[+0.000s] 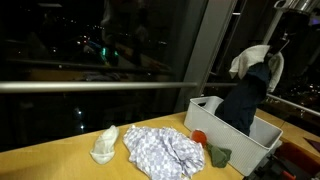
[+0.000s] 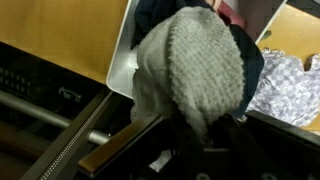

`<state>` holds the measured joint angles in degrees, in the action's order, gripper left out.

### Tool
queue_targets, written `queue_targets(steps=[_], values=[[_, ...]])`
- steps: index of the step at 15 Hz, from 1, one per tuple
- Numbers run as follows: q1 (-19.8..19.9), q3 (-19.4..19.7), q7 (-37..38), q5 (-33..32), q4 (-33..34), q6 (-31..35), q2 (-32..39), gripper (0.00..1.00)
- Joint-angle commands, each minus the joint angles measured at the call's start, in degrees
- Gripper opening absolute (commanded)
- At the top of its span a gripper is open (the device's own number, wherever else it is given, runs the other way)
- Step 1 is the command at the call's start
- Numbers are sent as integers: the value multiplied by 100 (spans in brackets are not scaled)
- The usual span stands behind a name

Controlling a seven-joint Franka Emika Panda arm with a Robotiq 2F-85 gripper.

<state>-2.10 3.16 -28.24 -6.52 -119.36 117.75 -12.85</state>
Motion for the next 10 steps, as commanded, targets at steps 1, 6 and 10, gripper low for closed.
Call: queue_targets(steps=[1,6,10], values=[[19,25,56,101,-589,432,-142,53],[6,-2,164,122,-1089,725,-262,88],[-336,-469,533,60,-932,928,193,100]])
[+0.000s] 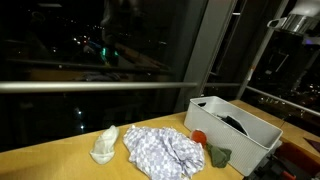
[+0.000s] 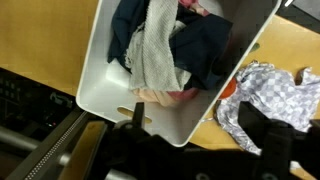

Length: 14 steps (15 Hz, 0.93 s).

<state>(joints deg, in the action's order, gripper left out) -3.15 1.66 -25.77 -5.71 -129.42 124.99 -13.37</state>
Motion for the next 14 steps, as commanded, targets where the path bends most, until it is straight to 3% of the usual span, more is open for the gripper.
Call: queue_targets(steps=[1,7,14], values=[[-318,-453,332,-115,112,230,362,100],[-720,-1089,333,-752,781,51,1327,100],[-1012,-1380,88,-1190,2363,-44,3056,100]])
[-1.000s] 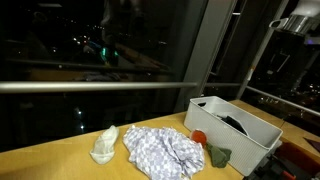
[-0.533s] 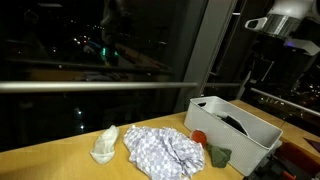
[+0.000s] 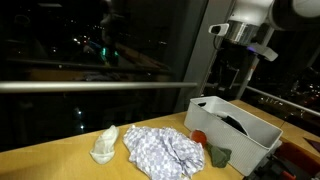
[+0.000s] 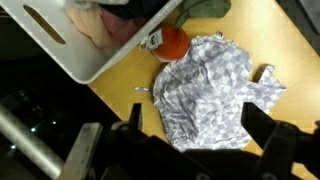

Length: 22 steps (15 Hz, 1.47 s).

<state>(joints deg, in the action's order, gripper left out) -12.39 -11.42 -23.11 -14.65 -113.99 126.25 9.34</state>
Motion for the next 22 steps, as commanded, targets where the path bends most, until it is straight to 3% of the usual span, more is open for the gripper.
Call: queue_targets(steps=[1,7,15,22], values=[[-117,-79,-265,-359,991,-215,982,100],[-89,-3,-805,-720,1216,-309,1811,100],[24,102,-1297,-867,1147,-297,2376,100],[-11,266,-1467,-1419,1183,-83,2769,100]])
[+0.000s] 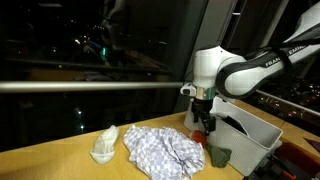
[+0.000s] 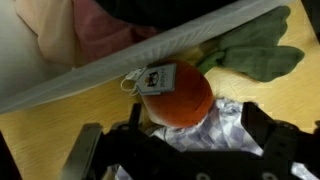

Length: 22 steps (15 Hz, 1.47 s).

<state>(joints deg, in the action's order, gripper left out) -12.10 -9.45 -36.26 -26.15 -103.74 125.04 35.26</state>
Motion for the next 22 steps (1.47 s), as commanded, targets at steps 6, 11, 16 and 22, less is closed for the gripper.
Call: queue_targets(steps=[6,11,16,22], values=[[-52,63,-195,-403,522,89,644,100],[-7,98,-213,-377,659,185,910,58],[35,102,-122,-295,549,98,691,21],[-110,61,430,-347,38,99,-643,2]])
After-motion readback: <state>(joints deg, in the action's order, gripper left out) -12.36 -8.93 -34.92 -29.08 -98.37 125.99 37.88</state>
